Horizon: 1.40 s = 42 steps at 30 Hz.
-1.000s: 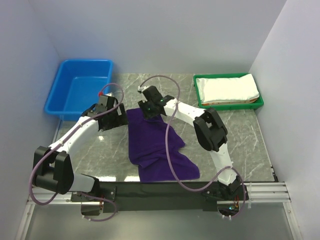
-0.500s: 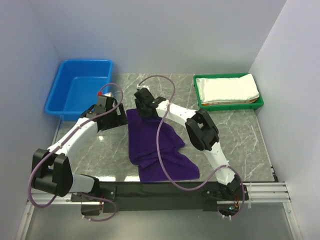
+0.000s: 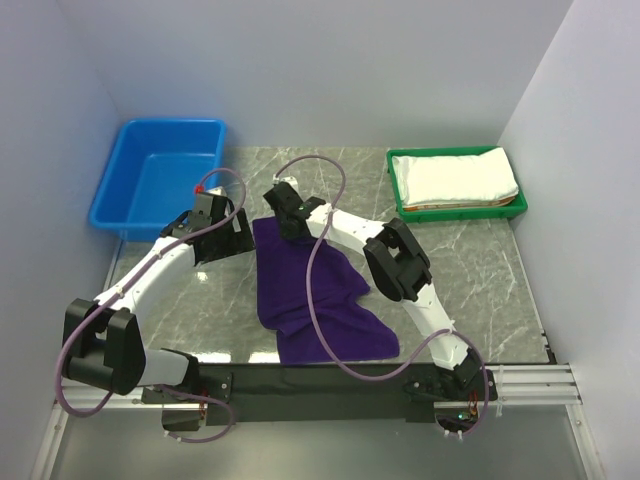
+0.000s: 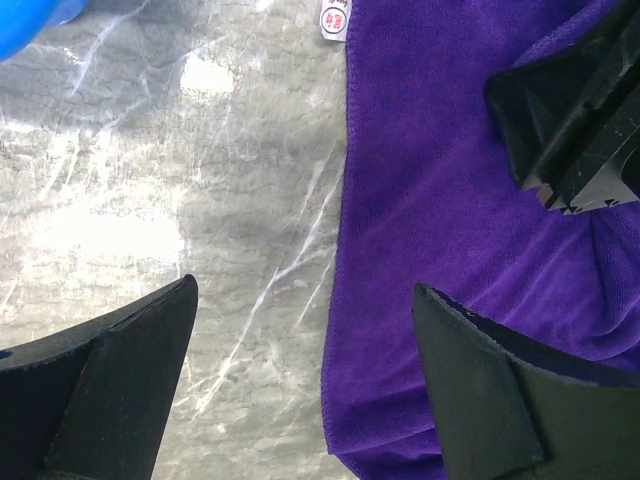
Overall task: Fold and stack the towels
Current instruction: Flatten out the crumpled towel
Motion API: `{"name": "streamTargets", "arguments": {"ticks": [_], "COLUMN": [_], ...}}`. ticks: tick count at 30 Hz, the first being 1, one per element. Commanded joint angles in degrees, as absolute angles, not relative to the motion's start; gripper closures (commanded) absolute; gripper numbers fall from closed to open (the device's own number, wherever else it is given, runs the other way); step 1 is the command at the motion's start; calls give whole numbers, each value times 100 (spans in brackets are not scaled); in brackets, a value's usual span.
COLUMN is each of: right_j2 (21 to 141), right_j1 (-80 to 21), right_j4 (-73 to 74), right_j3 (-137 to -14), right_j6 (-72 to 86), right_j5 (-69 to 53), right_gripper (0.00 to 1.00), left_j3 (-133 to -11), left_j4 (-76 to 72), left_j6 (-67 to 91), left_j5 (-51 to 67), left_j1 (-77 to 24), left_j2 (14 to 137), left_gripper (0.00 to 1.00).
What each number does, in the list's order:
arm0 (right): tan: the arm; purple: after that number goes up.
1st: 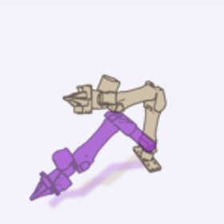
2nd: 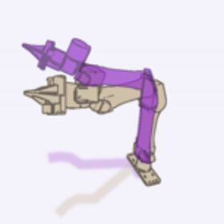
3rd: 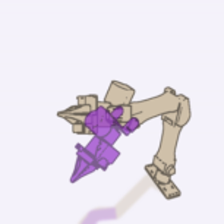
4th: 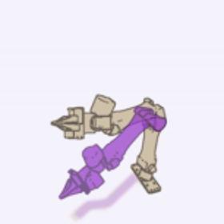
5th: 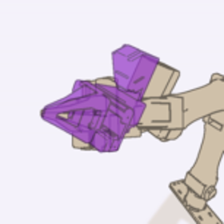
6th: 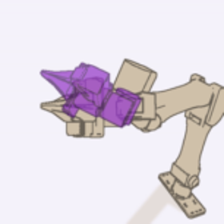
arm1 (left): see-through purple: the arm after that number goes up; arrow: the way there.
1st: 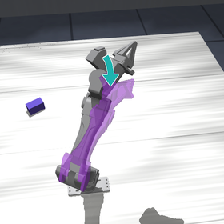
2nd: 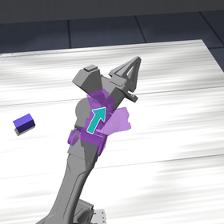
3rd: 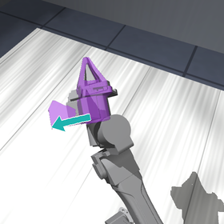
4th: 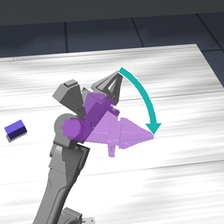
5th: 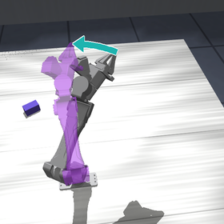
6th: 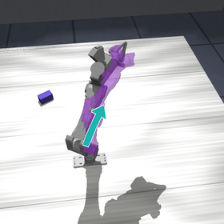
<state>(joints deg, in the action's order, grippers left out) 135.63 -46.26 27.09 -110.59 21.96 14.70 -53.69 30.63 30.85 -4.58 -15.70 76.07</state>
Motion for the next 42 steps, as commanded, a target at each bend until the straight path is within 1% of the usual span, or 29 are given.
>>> {"name": "streamTargets", "arguments": {"ticks": [1, 3, 5, 8, 9, 11, 16, 22, 24, 26, 29, 32, 33, 37, 41, 42], "right_j2": [13614, 13571, 13518, 13369, 13264, 13114, 12613, 12217, 12112, 12015, 11822, 11725, 11733, 11900, 12198, 12217], "right_j1": [-4676, -4676, -4676, -4658, -4658, -4615, -4404, -3982, -3772, -3631, -3323, -3085, -3024, -2839, -2716, -2707], "right_j4": [2769, 2760, 2725, 2742, 2725, 2646, 2584, 2627, 2707, 2690, 2602, 2540, 2505, 2330, 2312, 2303], "right_j3": [-11259, -11215, -11180, -11153, -11101, -10996, -10714, -10512, -10477, -10372, -10161, -10055, -10037, -10142, -10344, -10353], "right_j6": [2276, 2276, 2241, 2171, 2153, 2057, 1838, 1390, 1153, 661, 54, -728, -903, -1764, -2126, -2179], "right_j5": [1687, 1687, 1687, 1661, 1652, 1635, 1407, 493, 326, 334, 343, 430, 492, 834, 756, 712], "right_gripper": [67, 71, 80, 88, 94, 100, 100, 100, 100, 100, 100, 100, 100, 100, 100, 100], "left_j3": [-5388, -5379, -5379, -5379, -5379, -5388, -5458, -6028, -6345, -6721, -7205, -7637, -7742, -8312, -8727, -8815], "left_j4": [2900, 2909, 2909, 2900, 2900, 2892, 2874, 3111, 3251, 3348, 3542, 3630, 3656, 3770, 3849, 3867], "left_j6": [3015, 3015, 3006, 3006, 2997, 2997, 2953, 2822, 2769, 2690, 2575, 2593, 2558, 2487, 2356, 2286], "left_j5": [-545, -536, -545, -545, -545, -536, -475, -343, -334, -281, -88, -158, -184, -316, -404, -413], "left_j1": [-1547, -1547, -1547, -1538, -1538, -1538, -1538, -1538, -1547, -1547, -1547, -1573, -1591, -1600, -1591, -1591], "left_j2": [7436, 7436, 7444, 7444, 7444, 7453, 7576, 7936, 8129, 8313, 8761, 9332, 9447, 9966, 10650, 10774], "left_gripper": [6, 6, 6, 6, 7, 7, 7, 7, 9, 11, 12, 13, 15, 18, 20, 23]}}
